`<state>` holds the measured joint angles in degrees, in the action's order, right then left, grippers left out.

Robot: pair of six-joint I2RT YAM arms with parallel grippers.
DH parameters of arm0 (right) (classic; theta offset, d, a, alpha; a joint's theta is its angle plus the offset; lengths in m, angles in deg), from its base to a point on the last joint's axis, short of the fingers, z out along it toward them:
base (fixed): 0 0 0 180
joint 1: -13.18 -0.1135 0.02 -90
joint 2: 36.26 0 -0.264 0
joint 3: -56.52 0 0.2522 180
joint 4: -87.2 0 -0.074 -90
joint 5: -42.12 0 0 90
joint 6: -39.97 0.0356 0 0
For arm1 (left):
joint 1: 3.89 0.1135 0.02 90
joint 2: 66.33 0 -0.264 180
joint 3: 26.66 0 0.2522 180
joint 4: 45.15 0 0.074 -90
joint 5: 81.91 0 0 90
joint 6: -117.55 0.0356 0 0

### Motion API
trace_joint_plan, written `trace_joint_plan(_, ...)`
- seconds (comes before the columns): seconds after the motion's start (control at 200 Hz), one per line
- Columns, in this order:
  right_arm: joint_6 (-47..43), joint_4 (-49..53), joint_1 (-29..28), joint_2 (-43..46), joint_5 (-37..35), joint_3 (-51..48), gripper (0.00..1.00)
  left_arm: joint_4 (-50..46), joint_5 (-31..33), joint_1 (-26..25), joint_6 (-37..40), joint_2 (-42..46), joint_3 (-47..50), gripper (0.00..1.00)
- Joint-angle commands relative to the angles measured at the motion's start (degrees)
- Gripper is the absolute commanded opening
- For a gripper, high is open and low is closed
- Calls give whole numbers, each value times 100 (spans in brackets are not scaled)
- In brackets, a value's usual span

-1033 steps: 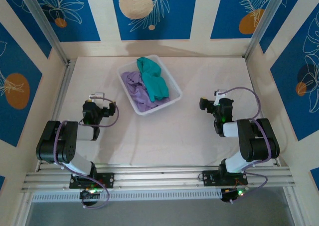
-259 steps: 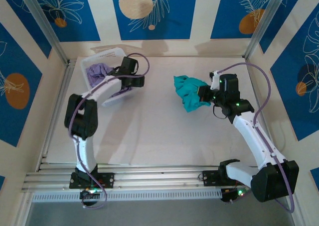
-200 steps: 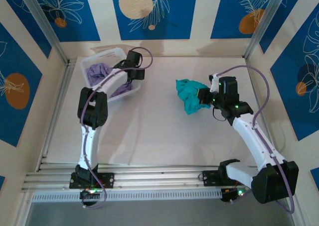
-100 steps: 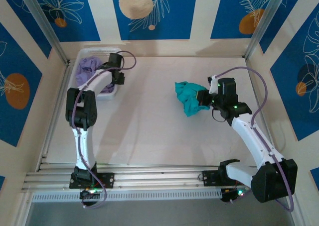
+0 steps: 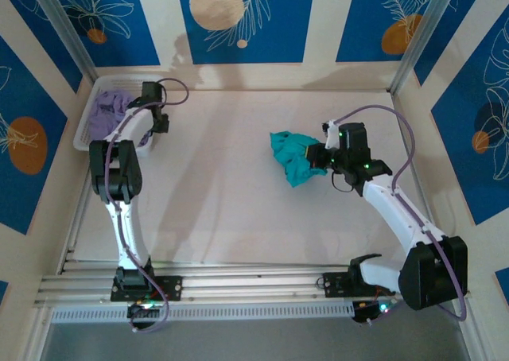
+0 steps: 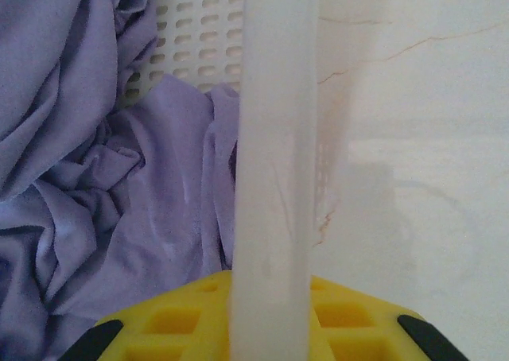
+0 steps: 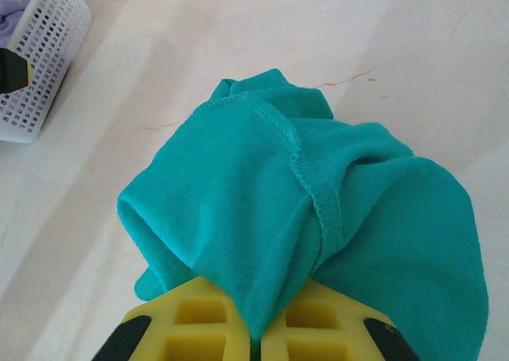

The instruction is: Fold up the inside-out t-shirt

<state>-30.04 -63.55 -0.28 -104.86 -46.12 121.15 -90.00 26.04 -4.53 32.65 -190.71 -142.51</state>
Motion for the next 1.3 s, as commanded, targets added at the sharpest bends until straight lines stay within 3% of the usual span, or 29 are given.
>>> trace_joint_plan(0.0, 49, -252, -54, -37, 97, 125, 0, -182, 159, 46, 96, -147, -137, 21)
trace_joint_plan(0.235, 53, -252, -69, -195, 36, 341, 0, -273, 418, 86, 194, -63, -101, 25)
trace_joint_plan(0.375, 144, -248, -310, -342, 87, 603, 0, -336, 315, 87, 82, 139, -92, 50)
trace_joint_plan(0.65, 232, 36, -1339, -244, 490, 1363, 2, 4, -1272, 74, -527, 1472, 417, 78)
trace_joint_plan(0.795, 782, -389, -1095, -515, 1014, 1078, 6, 695, -2272, 48, -1275, 2483, 1260, 86)
trace_joint_plan(0.84, 862, -398, -870, -879, 1099, 1093, 11, 1007, -2634, 16, -1609, 2793, 1654, 86)
trace_joint_plan(0.95, 726, 238, -204, -2089, 963, 1579, 39, 1937, -3347, -249, -2431, 3495, 2691, 88)
trace_joint_plan(1.045, 452, 584, 53, -2422, 255, 1664, 60, 2472, -3497, -760, -2818, 3939, 3531, 89)
trace_joint_plan(1.115, 329, 518, -93, -2093, -129, 1277, 64, 2701, -3383, -1241, -2937, 4171, 4096, 92)
trace_joint_plan(1.295, 312, 529, -1150, -1306, -1026, 307, 66, 3093, -3069, -2262, -3065, 4285, 5272, 91)
